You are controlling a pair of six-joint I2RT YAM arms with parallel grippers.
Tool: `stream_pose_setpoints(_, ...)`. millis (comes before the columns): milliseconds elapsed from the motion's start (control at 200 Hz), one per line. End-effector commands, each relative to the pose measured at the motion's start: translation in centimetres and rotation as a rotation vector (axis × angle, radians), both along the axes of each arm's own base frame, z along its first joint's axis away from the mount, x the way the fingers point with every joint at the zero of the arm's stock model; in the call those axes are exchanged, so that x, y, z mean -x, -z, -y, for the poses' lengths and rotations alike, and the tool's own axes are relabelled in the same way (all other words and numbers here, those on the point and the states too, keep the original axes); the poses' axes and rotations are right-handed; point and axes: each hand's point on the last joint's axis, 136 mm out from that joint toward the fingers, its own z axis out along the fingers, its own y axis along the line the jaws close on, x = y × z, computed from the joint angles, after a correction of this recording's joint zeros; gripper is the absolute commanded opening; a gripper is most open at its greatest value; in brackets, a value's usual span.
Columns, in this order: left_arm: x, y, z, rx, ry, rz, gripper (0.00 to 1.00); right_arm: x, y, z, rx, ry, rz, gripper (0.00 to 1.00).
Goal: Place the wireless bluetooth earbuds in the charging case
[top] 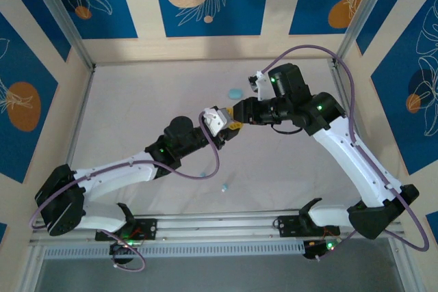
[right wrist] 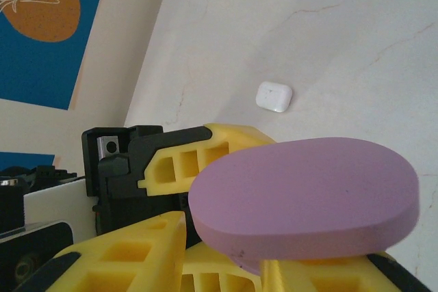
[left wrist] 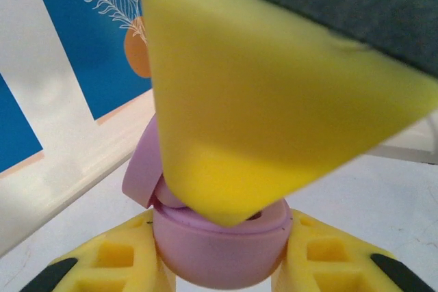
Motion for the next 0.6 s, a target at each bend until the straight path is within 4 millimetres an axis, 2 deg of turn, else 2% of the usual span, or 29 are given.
stream_pose_setpoints(0, 0.6, -4.1, 0.1, 0.141, 0.024, 0.054, 0.20, 1.1, -1.3, 0.2, -0.028, -0.017, -0.007, 0.34)
stream_pose_setpoints(595, 0.0, -4.4, -0.4, 0.199, 0.010, 0.024, 0.21, 1.3, -2.3, 0.6, -0.045, -0.015, -0.004, 0.36)
